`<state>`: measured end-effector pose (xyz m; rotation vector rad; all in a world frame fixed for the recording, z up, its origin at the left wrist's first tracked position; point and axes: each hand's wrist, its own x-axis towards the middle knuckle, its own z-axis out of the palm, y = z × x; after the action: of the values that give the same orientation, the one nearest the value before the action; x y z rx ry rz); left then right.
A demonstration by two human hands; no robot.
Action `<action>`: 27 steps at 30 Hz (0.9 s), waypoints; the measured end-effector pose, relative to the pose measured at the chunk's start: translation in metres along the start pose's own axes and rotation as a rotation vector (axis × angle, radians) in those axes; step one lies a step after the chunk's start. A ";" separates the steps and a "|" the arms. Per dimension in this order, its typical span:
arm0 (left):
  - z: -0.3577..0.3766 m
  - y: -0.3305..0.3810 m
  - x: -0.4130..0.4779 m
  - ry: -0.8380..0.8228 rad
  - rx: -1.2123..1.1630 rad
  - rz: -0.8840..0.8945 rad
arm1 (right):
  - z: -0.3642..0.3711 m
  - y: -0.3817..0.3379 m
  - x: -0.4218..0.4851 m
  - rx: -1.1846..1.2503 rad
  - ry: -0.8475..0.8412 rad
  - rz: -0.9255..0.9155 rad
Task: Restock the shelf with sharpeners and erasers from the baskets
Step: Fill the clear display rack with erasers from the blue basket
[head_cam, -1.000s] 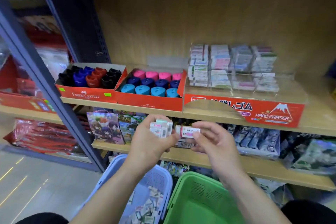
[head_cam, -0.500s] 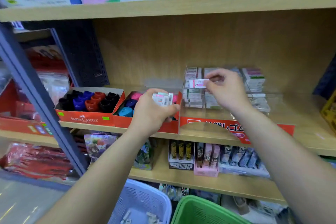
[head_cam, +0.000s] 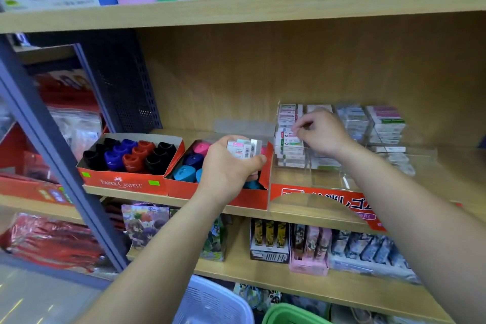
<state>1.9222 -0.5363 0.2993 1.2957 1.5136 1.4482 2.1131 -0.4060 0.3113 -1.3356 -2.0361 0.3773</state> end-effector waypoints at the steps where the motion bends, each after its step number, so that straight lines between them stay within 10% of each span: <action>1: -0.001 0.001 0.000 -0.003 -0.009 0.002 | -0.002 -0.003 -0.003 0.000 0.043 -0.002; 4: -0.004 0.004 -0.003 -0.006 -0.033 0.001 | -0.009 -0.023 -0.026 0.149 0.099 -0.058; 9: -0.004 0.009 -0.010 -0.045 -0.087 -0.003 | -0.004 -0.061 -0.071 0.518 -0.307 -0.107; 17: -0.007 0.007 -0.019 -0.021 -0.121 0.049 | -0.006 -0.057 -0.078 0.863 -0.255 0.044; 27: -0.011 -0.005 -0.007 0.021 0.005 -0.029 | -0.024 -0.024 -0.049 0.393 0.078 0.099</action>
<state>1.9132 -0.5459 0.2951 1.2598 1.5445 1.4449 2.1249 -0.4634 0.3249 -1.1872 -1.7242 0.7176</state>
